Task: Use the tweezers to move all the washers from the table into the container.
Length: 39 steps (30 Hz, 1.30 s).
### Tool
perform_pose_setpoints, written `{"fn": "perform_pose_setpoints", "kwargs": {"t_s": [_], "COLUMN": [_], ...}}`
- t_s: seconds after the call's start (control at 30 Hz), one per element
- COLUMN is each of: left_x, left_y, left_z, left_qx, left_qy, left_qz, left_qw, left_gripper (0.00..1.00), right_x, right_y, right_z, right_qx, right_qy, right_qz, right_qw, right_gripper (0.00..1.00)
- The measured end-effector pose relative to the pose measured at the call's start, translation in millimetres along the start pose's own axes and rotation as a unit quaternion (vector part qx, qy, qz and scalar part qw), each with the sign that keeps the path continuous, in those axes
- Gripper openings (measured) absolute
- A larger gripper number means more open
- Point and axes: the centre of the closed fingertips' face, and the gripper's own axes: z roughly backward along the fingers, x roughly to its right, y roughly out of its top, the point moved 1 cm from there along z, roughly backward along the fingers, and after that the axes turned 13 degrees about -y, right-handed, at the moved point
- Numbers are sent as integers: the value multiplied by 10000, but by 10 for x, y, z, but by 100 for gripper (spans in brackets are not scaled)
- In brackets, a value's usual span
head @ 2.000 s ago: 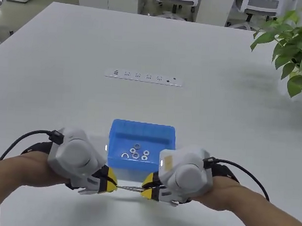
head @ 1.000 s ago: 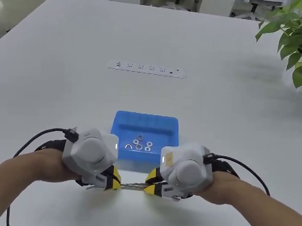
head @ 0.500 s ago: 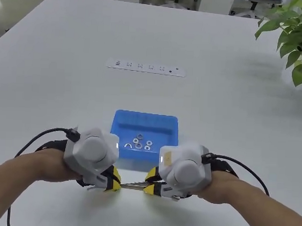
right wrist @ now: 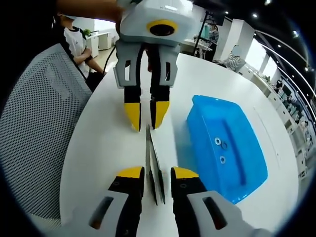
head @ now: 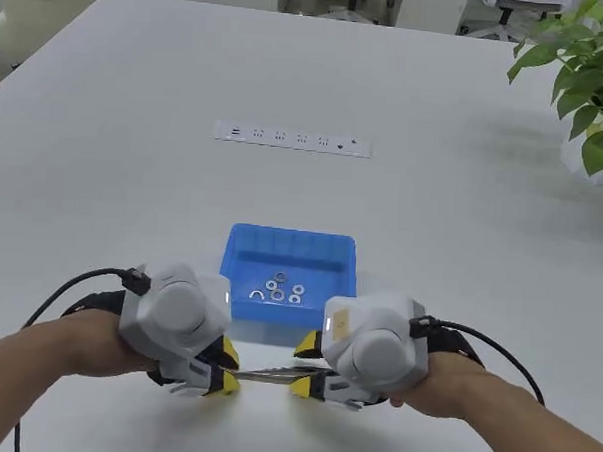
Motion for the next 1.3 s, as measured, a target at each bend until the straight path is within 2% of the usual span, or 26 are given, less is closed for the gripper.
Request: {"fn": "perform_pose_setpoints", "kwargs": {"t_s": [0.13,0.27,0.37,0.47,0.53,0.63,0.67,0.7,0.87,1.0,1.07,1.17,1.3], "left_x": [12,22,11,17,24,39,46,59,115,135,137,146,152], "left_y": [-7,54,142,220,249,335,340,364,396,413,430,455,429], "left_z": [78,188,313,451,522,675,688,736,842,886,916,943,954], "left_qx": [169,534,919,1233,1350,1663,1689,1792,1917,2004,2114,2274,2353], "left_qy": [145,306,515,729,815,1017,1025,1085,1242,1316,1365,1388,1419], "left_qz": [108,298,418,419,421,410,413,408,350,325,346,381,399], "left_qw": [9997,9977,9936,9888,9866,9800,9794,9770,9729,9703,9672,9631,9607], "left_gripper": [25,31,36,45,49,54,55,57,62,68,71,75,81], "right_x": [56,141,221,288,354,452,469,480,500,505,505,500,459], "right_y": [-9,-10,-29,-50,-66,-50,-60,-69,-149,-169,-164,-166,-195], "right_z": [108,255,364,476,575,728,795,832,1012,1115,1177,1227,1259], "right_qx": [37,162,210,262,295,493,516,532,535,643,715,791,850], "right_qy": [-221,-454,-672,-804,-971,-1215,-1251,-1289,-1460,-1600,-1691,-1773,-1796], "right_qz": [-334,-643,-991,-1176,-1249,-1533,-1543,-1565,-1693,-1845,-1977,-2043,-2117], "right_qw": [9992,9968,9926,9895,9870,9794,9787,9778,9732,9676,9629,9595,9569], "right_gripper": [29,32,39,46,49,52,53,55,61,65,69,71,77]}}
